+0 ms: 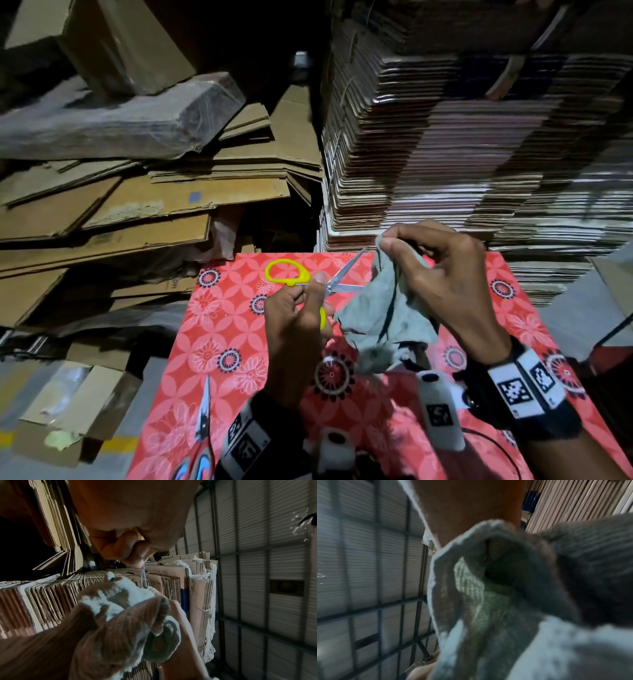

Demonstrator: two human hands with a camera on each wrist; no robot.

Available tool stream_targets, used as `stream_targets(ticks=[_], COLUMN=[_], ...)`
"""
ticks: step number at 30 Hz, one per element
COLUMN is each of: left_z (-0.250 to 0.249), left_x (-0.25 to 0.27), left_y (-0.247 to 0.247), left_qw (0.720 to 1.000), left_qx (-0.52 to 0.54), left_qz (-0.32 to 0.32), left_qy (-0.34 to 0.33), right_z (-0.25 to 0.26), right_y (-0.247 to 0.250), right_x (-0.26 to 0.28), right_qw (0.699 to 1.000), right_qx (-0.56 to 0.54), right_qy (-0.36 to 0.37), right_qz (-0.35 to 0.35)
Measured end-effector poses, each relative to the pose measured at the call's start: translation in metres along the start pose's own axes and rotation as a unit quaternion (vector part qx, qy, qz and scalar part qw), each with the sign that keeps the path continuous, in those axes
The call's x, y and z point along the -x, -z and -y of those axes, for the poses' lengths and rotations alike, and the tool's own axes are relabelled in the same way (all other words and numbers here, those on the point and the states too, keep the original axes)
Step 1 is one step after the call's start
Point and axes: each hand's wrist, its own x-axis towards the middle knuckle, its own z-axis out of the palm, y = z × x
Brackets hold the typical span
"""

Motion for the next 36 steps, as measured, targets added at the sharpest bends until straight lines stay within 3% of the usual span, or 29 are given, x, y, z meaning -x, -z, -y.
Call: stream_targets(ticks=[11,18,21,27,33,36], left_z=[-0.005,-0.011,-0.01,-0.007,-0.006,-0.005], left_x=[-0.009,-0.009,-0.009,-0.006,-0.012,-0.009], left_y=[0.004,0.001,0.0,-0.003,0.002,-0.001], left_qw=[0.998,0.997,0.997,0.999,0.999,0.999], left_qx=[0.051,0.057,0.058,0.044,0.036,0.046], left_qz=[-0.034,-0.041,-0.041,-0.03,-0.027,-0.011], left_qy=[0.024,0.032,0.036,0.001,-0.014,0.003], right_z=[0.021,0.046,0.05,0.034,0.032,0.016], right_y=[0.022,0.015,-0.001,-0.037,-0.054,-0.046], right_x=[-0.008,0.002,0.009,0.005,0.035,0.019], right_qw=[0.999,0.997,0.995,0.992,0.987,0.991], right_qx=[-0.007,-0.002,0.017,0.068,0.049,0.068], right_qy=[0.011,0.055,0.084,0.1,0.134,0.107], right_qz=[-0.042,0.048,0.05,-0.025,0.07,0.036])
